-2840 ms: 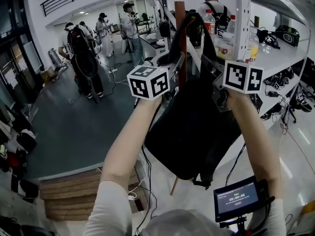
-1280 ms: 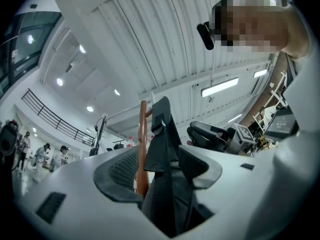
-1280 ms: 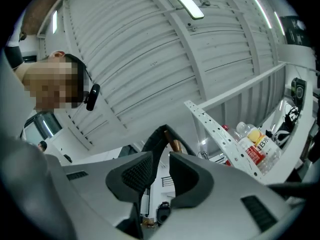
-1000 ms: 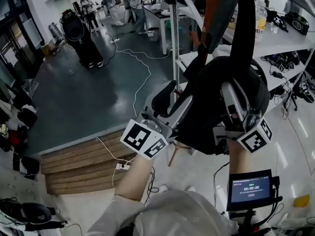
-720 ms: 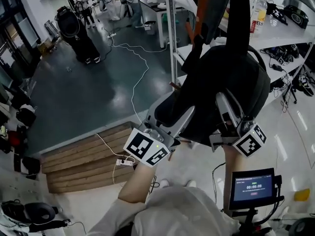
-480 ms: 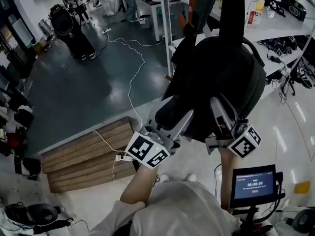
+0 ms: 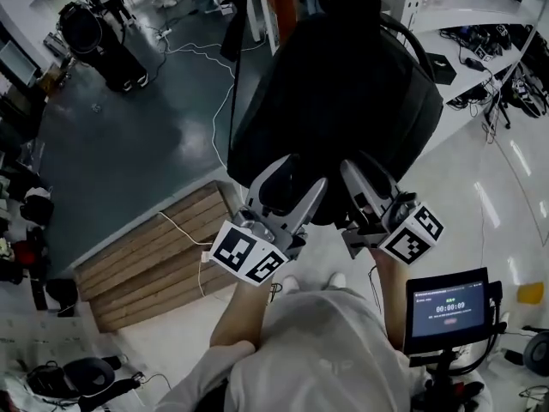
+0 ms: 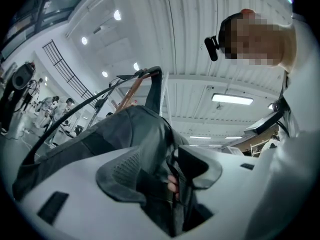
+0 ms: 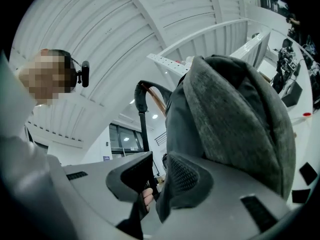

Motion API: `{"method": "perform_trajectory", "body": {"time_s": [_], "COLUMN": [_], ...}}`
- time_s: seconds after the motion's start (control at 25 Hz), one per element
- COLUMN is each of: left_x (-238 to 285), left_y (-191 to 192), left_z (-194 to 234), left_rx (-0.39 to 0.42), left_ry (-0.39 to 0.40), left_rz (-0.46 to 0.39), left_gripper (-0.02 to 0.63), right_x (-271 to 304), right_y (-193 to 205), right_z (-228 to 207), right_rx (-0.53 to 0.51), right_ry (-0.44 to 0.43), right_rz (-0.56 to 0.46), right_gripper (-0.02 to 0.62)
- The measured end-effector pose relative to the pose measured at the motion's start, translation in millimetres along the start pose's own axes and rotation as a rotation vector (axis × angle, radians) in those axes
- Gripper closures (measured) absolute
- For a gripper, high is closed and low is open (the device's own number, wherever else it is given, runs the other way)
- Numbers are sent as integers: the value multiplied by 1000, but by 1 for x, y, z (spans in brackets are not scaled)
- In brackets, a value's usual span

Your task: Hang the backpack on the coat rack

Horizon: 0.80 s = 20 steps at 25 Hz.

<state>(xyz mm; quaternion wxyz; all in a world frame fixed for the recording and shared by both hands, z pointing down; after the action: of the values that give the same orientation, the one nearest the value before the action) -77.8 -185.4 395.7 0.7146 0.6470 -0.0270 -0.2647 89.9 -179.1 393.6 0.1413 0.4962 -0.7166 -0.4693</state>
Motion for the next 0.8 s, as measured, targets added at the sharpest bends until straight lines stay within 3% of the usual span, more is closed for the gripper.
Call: {"method": "perform_trajectory", "body": {"time_s": [0.2, 0.4, 0.48, 0.64, 0.8], "left_x": [-4, -9, -11, -12, -11], "left_y": [6, -2, -5, -6, -4], "left_z": [0, -2, -3, -4, -7], "left_rx": [-32, -54, -65, -115, -111], "left_ry": [-6, 9, 9, 21, 24], "left_rz": [-3, -32, -44, -49, -34], "left_gripper": [369, 534, 600, 600, 600], "right_x": [-4, -5, -6, -8, -8], "right_y": [-1, -5, -7, -9, -5], "right_z": [7, 11, 11, 16, 16], "right_rx": [-48, -55, -41, -60, -49], "right_ry": [-7, 5, 14, -16, -27], "right_rz": [-23, -29, -34, -34, -18], "right_gripper": [503, 506, 584, 584, 584]}}
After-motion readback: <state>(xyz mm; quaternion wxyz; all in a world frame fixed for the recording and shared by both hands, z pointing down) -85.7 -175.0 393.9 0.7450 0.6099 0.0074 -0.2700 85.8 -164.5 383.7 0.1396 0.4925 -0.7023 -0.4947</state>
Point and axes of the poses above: the fingertips, and each gripper's own axes: x forward along the fingers, z to its left, y out of its underside, the point moved 7 cm from there along -x, backward along the fingers, and after that the axes turned 10 degrees about y, right-handed, at the moved point
